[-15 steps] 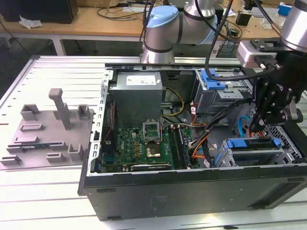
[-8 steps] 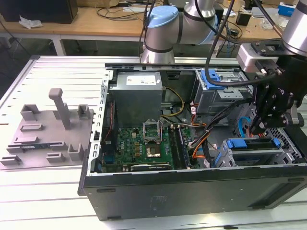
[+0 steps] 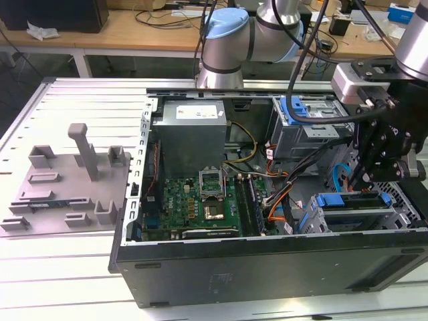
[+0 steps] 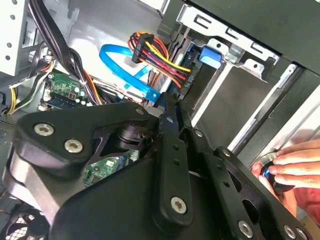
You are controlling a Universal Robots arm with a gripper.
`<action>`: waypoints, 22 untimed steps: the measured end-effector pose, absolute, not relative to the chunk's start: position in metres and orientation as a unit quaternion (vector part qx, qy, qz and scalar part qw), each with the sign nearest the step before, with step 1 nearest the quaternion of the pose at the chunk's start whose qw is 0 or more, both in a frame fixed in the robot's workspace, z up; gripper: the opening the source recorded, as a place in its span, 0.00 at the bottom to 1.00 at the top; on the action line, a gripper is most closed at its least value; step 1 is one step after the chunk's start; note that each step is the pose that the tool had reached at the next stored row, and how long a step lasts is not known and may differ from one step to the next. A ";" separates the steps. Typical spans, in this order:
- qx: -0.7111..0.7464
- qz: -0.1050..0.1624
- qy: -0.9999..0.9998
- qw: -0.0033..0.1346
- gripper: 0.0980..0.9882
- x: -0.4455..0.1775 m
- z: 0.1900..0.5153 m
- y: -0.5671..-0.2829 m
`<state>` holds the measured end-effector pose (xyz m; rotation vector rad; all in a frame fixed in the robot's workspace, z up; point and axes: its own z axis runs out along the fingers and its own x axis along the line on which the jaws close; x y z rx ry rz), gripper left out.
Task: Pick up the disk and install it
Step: 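Insert the second disk wire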
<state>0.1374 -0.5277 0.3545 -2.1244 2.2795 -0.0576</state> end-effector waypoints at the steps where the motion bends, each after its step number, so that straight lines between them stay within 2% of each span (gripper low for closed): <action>1: -0.682 -0.018 0.731 0.013 0.07 0.137 0.354 -0.528; 22: -0.682 -0.018 0.731 0.013 0.07 0.138 0.351 -0.531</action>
